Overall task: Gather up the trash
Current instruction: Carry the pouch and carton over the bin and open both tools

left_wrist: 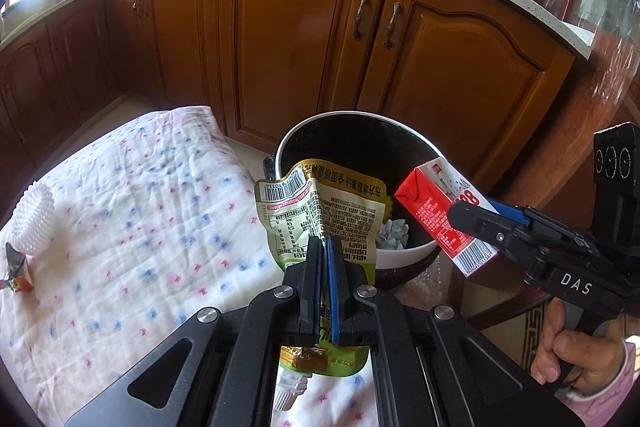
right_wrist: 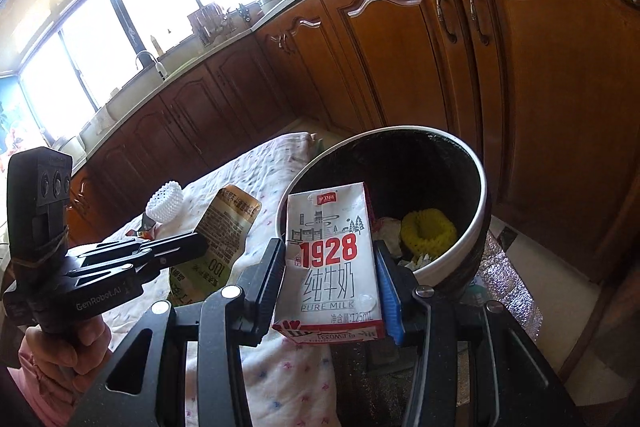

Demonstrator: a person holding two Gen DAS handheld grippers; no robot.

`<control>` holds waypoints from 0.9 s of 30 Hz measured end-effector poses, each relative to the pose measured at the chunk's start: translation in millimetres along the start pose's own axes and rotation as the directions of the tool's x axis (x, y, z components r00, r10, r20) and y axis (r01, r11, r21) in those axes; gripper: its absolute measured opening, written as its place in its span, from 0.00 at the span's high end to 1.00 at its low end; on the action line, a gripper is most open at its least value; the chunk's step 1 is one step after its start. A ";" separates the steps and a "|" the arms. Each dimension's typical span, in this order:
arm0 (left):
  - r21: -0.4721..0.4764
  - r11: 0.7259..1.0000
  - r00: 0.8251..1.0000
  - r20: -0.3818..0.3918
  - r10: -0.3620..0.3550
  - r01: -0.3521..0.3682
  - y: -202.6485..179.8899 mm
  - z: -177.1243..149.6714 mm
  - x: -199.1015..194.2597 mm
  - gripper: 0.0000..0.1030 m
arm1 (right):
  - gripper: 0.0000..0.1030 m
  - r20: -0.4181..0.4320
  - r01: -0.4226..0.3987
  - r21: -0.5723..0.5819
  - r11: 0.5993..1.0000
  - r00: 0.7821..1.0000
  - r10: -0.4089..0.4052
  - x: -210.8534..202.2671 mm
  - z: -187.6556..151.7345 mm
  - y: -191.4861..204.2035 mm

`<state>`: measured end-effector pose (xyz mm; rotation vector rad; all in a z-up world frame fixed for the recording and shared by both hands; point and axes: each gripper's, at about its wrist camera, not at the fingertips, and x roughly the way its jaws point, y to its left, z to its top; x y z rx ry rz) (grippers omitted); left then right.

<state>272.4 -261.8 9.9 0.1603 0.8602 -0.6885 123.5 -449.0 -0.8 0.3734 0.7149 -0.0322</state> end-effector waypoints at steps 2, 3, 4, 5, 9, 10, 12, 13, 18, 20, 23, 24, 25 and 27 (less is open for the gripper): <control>0.015 1.000 1.000 -0.004 0.004 -0.004 -2.0 6.5 5.7 0.99 | 0.57 -0.001 0.008 -0.002 1.000 1.000 -0.008 2.2 4.2 -2.8; 0.022 1.000 1.000 -0.007 0.005 -0.005 -3.3 9.7 8.6 0.99 | 0.57 -0.001 0.012 -0.003 1.000 1.000 -0.012 2.6 6.2 -4.5; 0.029 1.000 1.000 -0.010 0.007 -0.007 -5.3 12.3 11.3 0.99 | 0.57 -0.001 0.015 -0.002 1.000 1.000 -0.015 2.4 7.5 -6.6; 0.037 0.999 1.000 -0.013 0.009 -0.009 -7.1 15.5 14.5 0.99 | 0.57 -0.001 0.017 -0.003 1.000 1.000 -0.017 2.4 8.6 -8.5; 0.065 0.998 0.999 -0.033 0.017 -0.014 -13.8 27.7 28.9 0.99 | 0.57 -0.009 0.034 -0.012 0.999 0.999 -0.034 5.7 14.8 -14.4; 0.072 0.997 0.999 -0.040 0.019 -0.016 -15.1 30.4 32.8 0.99 | 0.57 -0.016 0.039 -0.016 0.999 0.999 -0.039 7.4 16.6 -15.7; 0.081 0.997 0.998 -0.053 0.020 -0.016 -18.1 35.4 39.1 0.99 | 0.57 -0.027 0.049 -0.026 0.998 0.998 -0.050 10.5 18.7 -16.0; 0.085 0.996 0.998 -0.060 0.022 -0.017 -19.3 37.9 42.6 0.99 | 0.57 -0.031 0.054 -0.031 0.998 0.998 -0.055 12.1 20.5 -17.1; 0.111 0.993 0.996 -0.084 0.044 -0.035 -23.6 46.9 55.0 0.99 | 0.57 -0.052 0.078 -0.052 0.996 0.995 -0.081 19.5 26.7 -21.9; 0.113 0.993 0.994 -0.093 0.049 -0.038 -24.2 50.5 60.4 0.99 | 0.57 -0.060 0.082 -0.059 0.995 0.994 -0.086 24.0 31.3 -24.3; 0.113 0.993 0.993 -0.108 0.051 -0.038 -28.2 55.2 66.9 0.99 | 0.57 -0.075 0.086 -0.071 0.994 0.993 -0.091 29.6 35.5 -25.3; 0.112 0.993 0.992 -0.113 0.048 -0.036 -28.7 56.9 69.3 0.99 | 0.57 -0.081 0.086 -0.074 0.994 0.992 -0.092 31.5 36.1 -25.4; 0.111 0.993 0.992 -0.119 0.047 -0.034 -29.1 58.1 71.7 0.99 | 0.57 -0.086 0.088 -0.076 0.993 0.992 -0.094 32.9 37.1 -26.2; 0.107 0.994 0.991 -0.128 0.043 -0.029 -30.0 61.3 74.7 0.99 | 0.57 -0.097 0.091 -0.079 0.993 0.990 -0.099 36.6 39.4 -27.6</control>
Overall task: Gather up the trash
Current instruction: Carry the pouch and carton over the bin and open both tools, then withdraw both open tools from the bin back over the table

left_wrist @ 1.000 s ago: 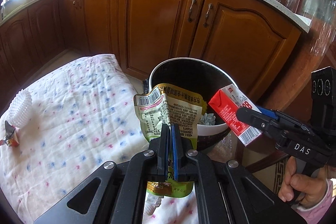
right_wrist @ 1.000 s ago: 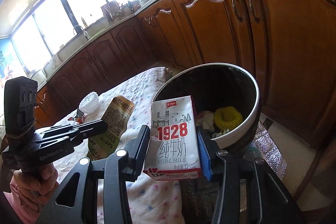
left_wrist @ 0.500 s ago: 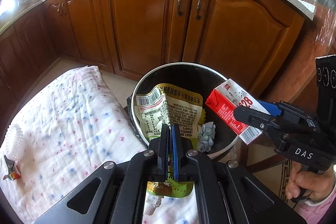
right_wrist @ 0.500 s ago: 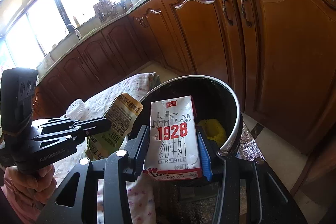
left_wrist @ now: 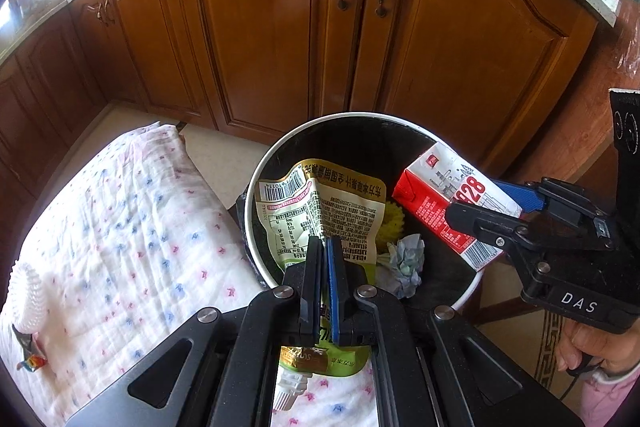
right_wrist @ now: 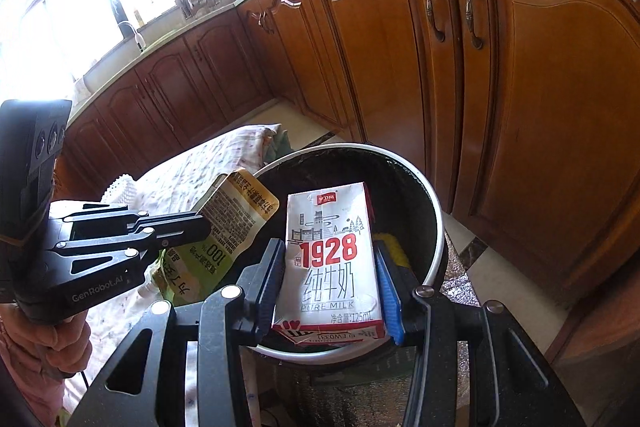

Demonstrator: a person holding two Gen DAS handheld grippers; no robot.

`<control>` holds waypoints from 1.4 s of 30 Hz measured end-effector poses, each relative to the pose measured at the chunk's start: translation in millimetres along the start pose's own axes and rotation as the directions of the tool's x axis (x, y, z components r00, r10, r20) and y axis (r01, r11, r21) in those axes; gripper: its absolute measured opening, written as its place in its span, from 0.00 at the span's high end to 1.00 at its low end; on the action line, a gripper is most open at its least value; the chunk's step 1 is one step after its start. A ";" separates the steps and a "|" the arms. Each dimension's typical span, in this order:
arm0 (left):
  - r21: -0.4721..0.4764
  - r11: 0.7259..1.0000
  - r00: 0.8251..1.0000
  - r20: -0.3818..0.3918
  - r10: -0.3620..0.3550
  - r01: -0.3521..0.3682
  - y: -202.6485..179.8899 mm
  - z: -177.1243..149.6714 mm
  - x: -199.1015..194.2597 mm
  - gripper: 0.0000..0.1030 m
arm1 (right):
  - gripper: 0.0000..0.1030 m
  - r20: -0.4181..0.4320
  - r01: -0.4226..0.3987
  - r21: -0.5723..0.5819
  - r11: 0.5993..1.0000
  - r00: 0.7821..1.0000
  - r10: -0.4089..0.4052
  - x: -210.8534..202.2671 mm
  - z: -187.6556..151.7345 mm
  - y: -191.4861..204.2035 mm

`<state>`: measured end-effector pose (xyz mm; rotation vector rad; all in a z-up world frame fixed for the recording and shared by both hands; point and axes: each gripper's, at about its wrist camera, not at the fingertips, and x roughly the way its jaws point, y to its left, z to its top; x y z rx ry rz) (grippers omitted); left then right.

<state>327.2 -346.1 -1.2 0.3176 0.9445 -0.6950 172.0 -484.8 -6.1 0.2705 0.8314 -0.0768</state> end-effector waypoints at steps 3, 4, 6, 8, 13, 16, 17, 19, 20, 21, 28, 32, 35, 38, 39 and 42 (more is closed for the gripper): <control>-0.010 1.000 1.000 -0.007 -0.009 0.008 -1.2 4.5 4.3 0.99 | 0.57 -0.015 0.008 -0.002 1.000 1.000 -0.008 4.6 1.8 -1.7; -0.012 1.000 1.000 -0.009 -0.011 0.011 -2.5 5.2 4.2 0.99 | 0.57 -0.020 0.011 -0.003 1.000 1.000 -0.011 6.2 2.6 -3.4; -0.016 1.000 1.000 -0.012 -0.016 0.016 -3.2 6.8 4.6 0.99 | 0.57 -0.030 0.016 -0.002 1.000 0.999 -0.016 9.0 3.4 -5.4; -0.014 1.000 1.000 -0.018 -0.015 0.015 -4.9 7.5 5.3 0.99 | 0.57 -0.041 0.017 -0.002 1.000 0.999 -0.017 12.5 4.7 -6.2; -0.016 1.000 0.999 -0.035 -0.017 0.017 -6.2 10.6 8.1 0.98 | 0.57 -0.055 0.024 -0.007 1.000 0.998 -0.024 16.9 8.6 -8.2; -0.024 0.999 0.999 -0.035 -0.021 0.020 -7.2 12.0 7.0 0.91 | 0.55 -0.055 0.016 0.008 1.000 0.998 -0.015 18.6 11.6 -10.7; -0.027 0.999 0.999 -0.030 -0.021 0.020 -6.2 12.9 4.7 0.83 | 0.54 -0.054 0.015 0.016 1.000 0.998 -0.014 17.9 12.1 -11.9; -0.028 1.000 1.000 -0.004 -0.012 0.012 -6.8 11.7 -2.4 0.74 | 0.48 -0.043 0.012 0.027 1.000 0.999 -0.011 15.1 12.3 -13.3; -0.029 1.000 1.000 0.006 -0.010 0.010 -6.0 10.7 -6.9 0.73 | 0.41 -0.033 0.008 0.035 0.999 0.999 -0.007 12.0 11.8 -14.3; -0.033 0.999 1.000 0.016 -0.010 0.010 -5.4 8.9 -10.5 0.73 | 0.39 -0.020 0.003 0.042 0.999 1.000 -0.002 8.4 11.1 -15.0; -0.130 0.991 0.995 0.090 -0.032 0.044 18.2 -26.8 -37.3 0.70 | 0.34 0.060 -0.054 0.095 0.994 0.997 0.048 -18.0 -2.4 -15.4; -0.209 0.977 0.992 0.126 -0.005 0.031 39.4 -61.7 -52.8 0.63 | 0.17 0.110 -0.110 0.120 0.987 0.989 0.096 -29.8 -16.3 -3.3; -0.278 0.960 0.989 0.148 0.023 0.019 57.2 -90.3 -64.8 0.55 | 0.11 0.146 -0.140 0.125 0.982 0.982 0.121 -35.3 -28.3 12.7; -0.345 0.939 0.986 0.159 0.050 0.008 74.5 -117.9 -76.3 0.55 | 0.07 0.168 -0.182 0.114 0.977 0.972 0.161 -34.2 -40.4 33.3; -0.366 0.931 0.985 0.160 0.060 0.003 79.5 -127.1 -80.3 0.55 | 0.07 0.164 -0.187 0.104 0.977 0.972 0.169 -32.5 -43.9 40.3; -0.428 0.904 0.984 0.160 0.079 -0.003 97.8 -153.8 -89.2 0.55 | 0.07 0.136 -0.221 0.067 0.973 0.968 0.210 -22.3 -51.7 63.1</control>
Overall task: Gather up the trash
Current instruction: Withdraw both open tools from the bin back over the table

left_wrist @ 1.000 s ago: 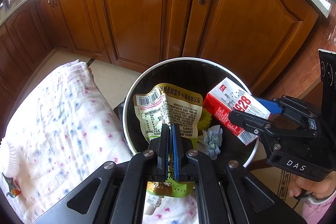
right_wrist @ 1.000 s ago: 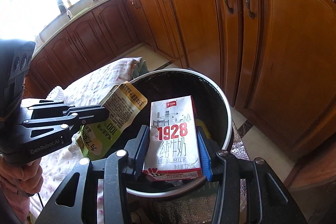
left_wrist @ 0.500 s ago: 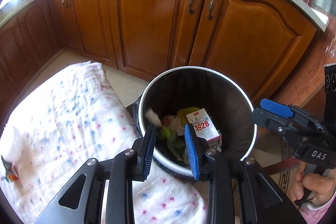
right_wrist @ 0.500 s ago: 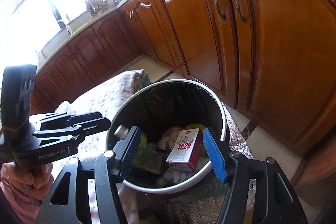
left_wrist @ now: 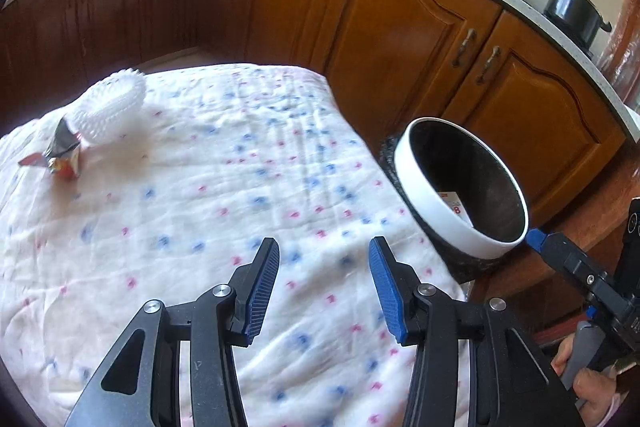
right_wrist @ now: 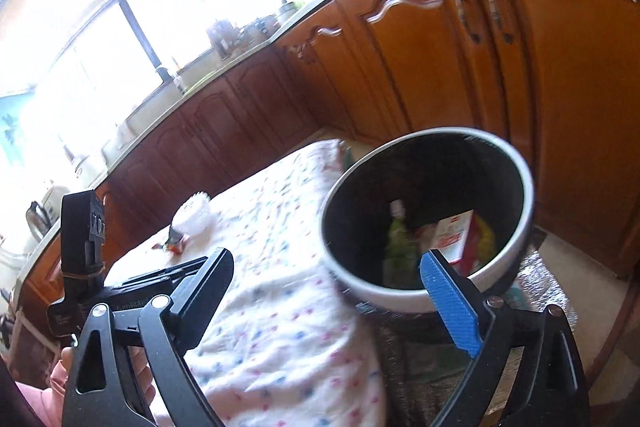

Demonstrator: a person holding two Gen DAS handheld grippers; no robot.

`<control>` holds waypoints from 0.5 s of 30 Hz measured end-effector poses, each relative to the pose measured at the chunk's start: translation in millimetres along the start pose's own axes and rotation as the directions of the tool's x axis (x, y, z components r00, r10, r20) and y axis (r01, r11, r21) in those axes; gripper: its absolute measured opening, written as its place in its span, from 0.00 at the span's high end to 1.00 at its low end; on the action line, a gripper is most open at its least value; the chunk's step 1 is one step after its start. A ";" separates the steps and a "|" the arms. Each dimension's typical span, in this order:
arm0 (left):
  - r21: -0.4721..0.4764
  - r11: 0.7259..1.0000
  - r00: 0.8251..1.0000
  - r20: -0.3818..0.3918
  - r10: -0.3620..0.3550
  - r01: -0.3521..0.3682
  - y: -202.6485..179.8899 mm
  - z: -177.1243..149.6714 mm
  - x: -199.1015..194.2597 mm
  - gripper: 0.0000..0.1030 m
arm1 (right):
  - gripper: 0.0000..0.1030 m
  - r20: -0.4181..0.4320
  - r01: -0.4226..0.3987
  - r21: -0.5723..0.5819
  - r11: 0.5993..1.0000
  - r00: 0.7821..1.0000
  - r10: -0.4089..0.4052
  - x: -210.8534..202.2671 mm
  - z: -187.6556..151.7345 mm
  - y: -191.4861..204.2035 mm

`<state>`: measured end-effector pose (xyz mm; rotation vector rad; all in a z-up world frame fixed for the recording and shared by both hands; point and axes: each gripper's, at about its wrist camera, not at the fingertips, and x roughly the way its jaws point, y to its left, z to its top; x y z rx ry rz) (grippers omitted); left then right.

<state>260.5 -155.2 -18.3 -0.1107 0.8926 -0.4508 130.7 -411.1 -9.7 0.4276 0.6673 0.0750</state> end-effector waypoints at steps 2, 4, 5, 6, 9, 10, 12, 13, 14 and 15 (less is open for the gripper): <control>-0.033 0.999 1.000 0.003 0.014 -0.014 16.5 -7.8 -8.4 0.55 | 0.07 -0.018 -0.020 -0.006 1.000 1.000 0.020 10.7 -5.1 13.4; -0.066 0.997 0.999 0.004 0.034 -0.033 33.0 -14.5 -18.8 0.55 | 0.07 -0.041 -0.050 -0.008 0.999 0.998 0.050 20.6 -9.7 27.1; -0.083 0.996 0.999 0.004 0.039 -0.038 39.0 -16.6 -22.8 0.55 | 0.07 -0.049 -0.067 -0.008 0.998 0.997 0.067 25.0 -11.5 32.7; -0.099 0.994 0.999 0.009 0.043 -0.042 45.9 -20.2 -28.6 0.55 | 0.07 -0.054 -0.084 -0.008 0.996 0.995 0.083 29.5 -12.9 38.8; -0.137 0.989 0.997 0.025 0.067 -0.063 63.3 -26.2 -43.1 0.54 | 0.07 -0.055 -0.105 -0.018 0.994 0.993 0.103 39.3 -19.3 57.5; -0.149 0.986 0.997 0.029 0.075 -0.069 68.8 -27.7 -46.3 0.53 | 0.07 -0.061 -0.113 -0.024 0.993 0.992 0.112 43.1 -20.3 64.3; -0.173 0.981 0.995 0.032 0.090 -0.083 80.7 -31.8 -57.4 0.53 | 0.07 -0.078 -0.139 -0.022 0.990 0.988 0.137 51.6 -22.6 76.4; -0.186 0.978 0.995 0.032 0.098 -0.091 87.0 -33.9 -61.4 0.53 | 0.07 -0.083 -0.149 -0.022 0.989 0.986 0.146 54.9 -23.9 82.6; -0.197 0.976 0.994 0.031 0.104 -0.096 93.5 -34.7 -66.1 0.53 | 0.07 -0.092 -0.162 -0.025 0.986 0.983 0.159 58.9 -23.6 87.7; -0.207 0.973 0.993 0.030 0.110 -0.102 98.2 -36.0 -69.2 0.53 | 0.07 -0.096 -0.180 -0.027 0.983 0.980 0.176 62.7 -23.4 93.0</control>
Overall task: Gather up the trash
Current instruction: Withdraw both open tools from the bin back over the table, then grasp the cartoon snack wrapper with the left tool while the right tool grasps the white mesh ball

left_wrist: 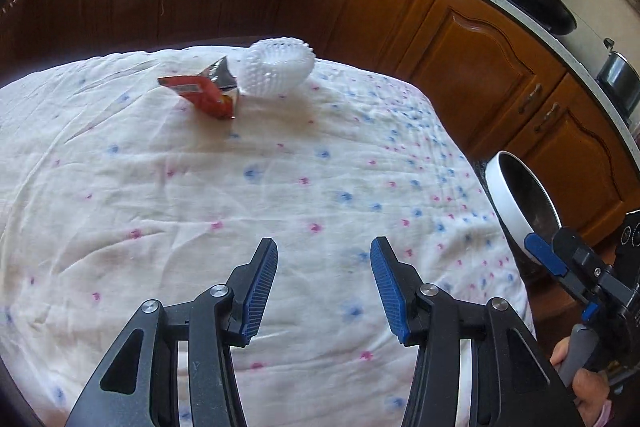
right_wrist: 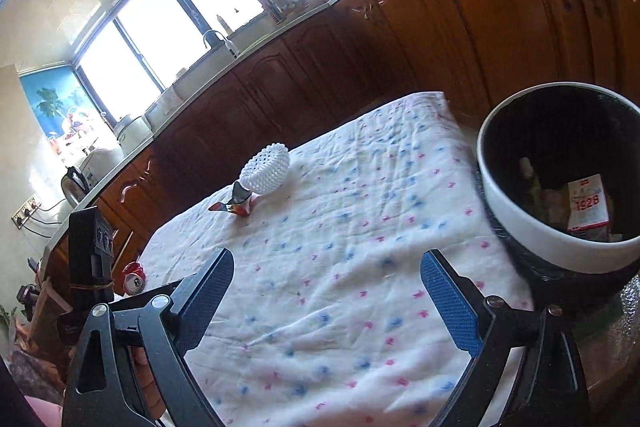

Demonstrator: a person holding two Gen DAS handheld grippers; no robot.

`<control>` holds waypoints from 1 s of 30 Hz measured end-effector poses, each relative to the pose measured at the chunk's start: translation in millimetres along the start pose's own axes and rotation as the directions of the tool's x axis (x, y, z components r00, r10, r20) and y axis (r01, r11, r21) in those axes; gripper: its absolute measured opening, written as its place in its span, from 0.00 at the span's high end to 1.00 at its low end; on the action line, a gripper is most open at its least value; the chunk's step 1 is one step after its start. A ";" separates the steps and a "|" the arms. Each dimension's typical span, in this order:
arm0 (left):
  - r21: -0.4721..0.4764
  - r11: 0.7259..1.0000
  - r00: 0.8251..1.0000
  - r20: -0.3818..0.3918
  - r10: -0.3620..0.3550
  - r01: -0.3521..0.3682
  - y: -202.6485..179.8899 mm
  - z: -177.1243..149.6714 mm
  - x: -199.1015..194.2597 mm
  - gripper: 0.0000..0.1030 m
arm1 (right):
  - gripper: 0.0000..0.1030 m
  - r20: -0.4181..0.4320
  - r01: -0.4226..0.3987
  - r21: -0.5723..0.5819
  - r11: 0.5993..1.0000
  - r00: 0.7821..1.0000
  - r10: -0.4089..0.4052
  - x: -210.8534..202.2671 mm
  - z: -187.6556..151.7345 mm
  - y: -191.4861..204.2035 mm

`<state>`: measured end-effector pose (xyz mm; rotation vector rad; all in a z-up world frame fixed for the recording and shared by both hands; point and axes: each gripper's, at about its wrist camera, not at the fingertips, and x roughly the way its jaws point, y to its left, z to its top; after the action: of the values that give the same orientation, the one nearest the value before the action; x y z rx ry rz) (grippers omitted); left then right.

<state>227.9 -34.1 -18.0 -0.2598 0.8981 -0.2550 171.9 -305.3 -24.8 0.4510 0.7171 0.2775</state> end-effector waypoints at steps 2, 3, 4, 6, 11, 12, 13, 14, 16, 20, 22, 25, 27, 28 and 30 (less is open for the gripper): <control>-0.021 1.000 1.000 0.000 0.010 -0.010 11.0 0.1 -2.0 0.53 | 0.07 -0.005 -0.008 -0.008 1.000 1.000 0.008 7.7 -0.3 6.9; -0.033 0.999 1.000 -0.001 0.014 -0.014 16.6 0.4 -3.4 0.53 | 0.07 -0.009 -0.011 -0.012 1.000 1.000 0.010 12.7 0.4 10.8; -0.046 0.999 1.000 -0.001 0.017 -0.017 22.0 0.9 -5.1 0.53 | 0.07 -0.015 -0.010 -0.015 1.000 1.000 0.010 16.6 1.6 13.4; -0.066 0.998 1.000 0.000 0.023 -0.022 30.8 3.6 -6.0 0.51 | 0.06 -0.025 -0.002 -0.024 1.000 1.000 0.001 26.8 3.3 19.8; -0.106 0.994 0.999 -0.013 0.032 -0.033 53.6 20.9 -0.8 0.45 | 0.06 -0.063 0.032 -0.074 0.997 0.997 -0.036 52.4 8.7 33.8; -0.115 0.993 0.999 -0.015 0.033 -0.035 57.4 26.1 0.6 0.45 | 0.06 -0.087 0.036 -0.083 0.996 0.995 -0.043 59.9 10.9 36.5; -0.127 0.991 0.999 -0.017 0.035 -0.036 61.2 31.4 2.2 0.45 | 0.06 -0.110 0.041 -0.092 0.995 0.993 -0.051 67.6 12.7 39.2; -0.138 0.990 0.999 -0.018 0.031 -0.033 64.1 37.7 5.3 0.45 | 0.06 -0.128 0.038 -0.100 0.994 0.990 -0.051 74.5 15.0 41.6; -0.155 0.988 0.999 -0.021 0.025 -0.028 68.7 49.3 11.1 0.45 | 0.06 -0.154 0.029 -0.109 0.994 0.987 -0.046 88.6 19.7 46.5; -0.189 0.982 0.999 -0.027 0.020 -0.024 77.4 72.9 27.3 0.44 | 0.06 -0.194 0.010 -0.084 0.996 0.981 -0.026 120.5 35.0 52.1; -0.207 0.978 0.999 -0.028 0.015 -0.021 80.4 83.0 37.1 0.44 | 0.06 -0.205 -0.010 -0.044 0.999 0.979 0.001 138.2 47.4 52.0; -0.214 0.975 0.998 -0.019 0.060 -0.063 82.5 97.9 53.4 0.43 | 0.06 -0.205 -0.049 0.011 0.999 0.977 0.050 164.6 64.5 51.1; -0.224 0.971 0.997 -0.025 0.075 -0.079 85.9 105.1 64.6 0.43 | 0.09 -0.196 -0.055 0.031 0.998 0.979 0.060 180.6 73.5 51.9; -0.231 0.970 0.997 -0.032 0.075 -0.080 87.5 108.1 70.3 0.43 | 0.15 -0.196 -0.059 0.040 0.997 0.978 0.066 189.4 77.3 52.8; -0.238 0.967 0.996 -0.032 0.080 -0.086 88.4 112.3 81.9 0.43 | 0.28 -0.215 -0.066 0.056 0.996 0.974 0.077 209.8 82.8 54.4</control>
<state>375.7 35.2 -40.0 -0.4426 0.9598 -0.0711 375.4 -200.3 -62.3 0.4983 0.9242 0.3816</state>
